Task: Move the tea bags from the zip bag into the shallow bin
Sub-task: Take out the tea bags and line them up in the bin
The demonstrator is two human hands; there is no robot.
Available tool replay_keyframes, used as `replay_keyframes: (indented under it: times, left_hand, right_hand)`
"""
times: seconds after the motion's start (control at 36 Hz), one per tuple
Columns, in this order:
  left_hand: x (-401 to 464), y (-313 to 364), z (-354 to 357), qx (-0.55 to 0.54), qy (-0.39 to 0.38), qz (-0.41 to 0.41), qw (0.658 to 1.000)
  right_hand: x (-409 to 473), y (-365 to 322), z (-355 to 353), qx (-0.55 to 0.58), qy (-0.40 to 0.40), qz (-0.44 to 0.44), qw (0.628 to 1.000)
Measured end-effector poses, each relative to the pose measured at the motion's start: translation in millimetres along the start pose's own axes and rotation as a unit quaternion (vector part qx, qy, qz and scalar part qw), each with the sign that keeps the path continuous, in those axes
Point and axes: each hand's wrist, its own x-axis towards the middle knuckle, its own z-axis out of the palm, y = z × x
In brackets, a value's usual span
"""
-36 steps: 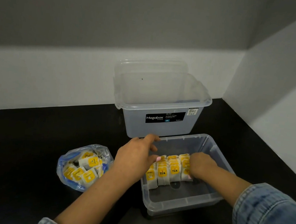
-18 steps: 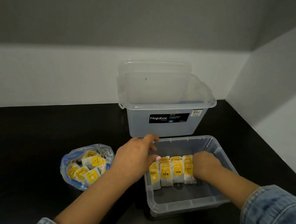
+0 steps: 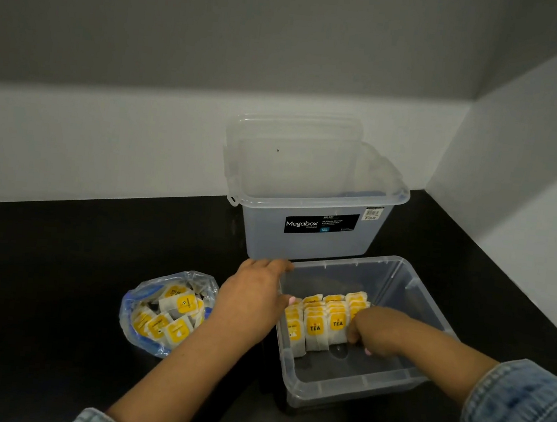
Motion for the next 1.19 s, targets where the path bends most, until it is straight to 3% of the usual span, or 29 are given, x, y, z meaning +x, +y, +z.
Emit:
replay_keyframes:
  times: [0.22,0.39,0.61,0.78,0.92,1.19]
  left_hand:
    - [-2,-14,-14,-0.042,0.012,-0.009,0.999]
    - [-5,-53,-45,-0.054,0.017,-0.073,0.996]
    - [-29,-105,-68,-0.002,0.076,-0.155,0.985]
    - [-46,-136,-68,-0.048,0.044,-0.253,0.965]
    - [-58,-152,-60,-0.036,-0.012,-0.287,0.957]
    - [-72,-164,-46,-0.087,0.023,-0.271,0.958]
  right_hand:
    - [-11,-5,-9,0.027,-0.009,0.02,0.999]
    - [-35,-20,-51,0.082,0.11,0.036,0.99]
    - [-43,-79,-102,0.217,0.24,-0.057,0.945]
    - [-27,-143,-112,0.261,0.242,-0.12,0.927]
    - [4,-195,-108,0.253,0.212,-0.137,0.934]
    - [55,-259,-92,0.169,0.195,-0.057,0.965]
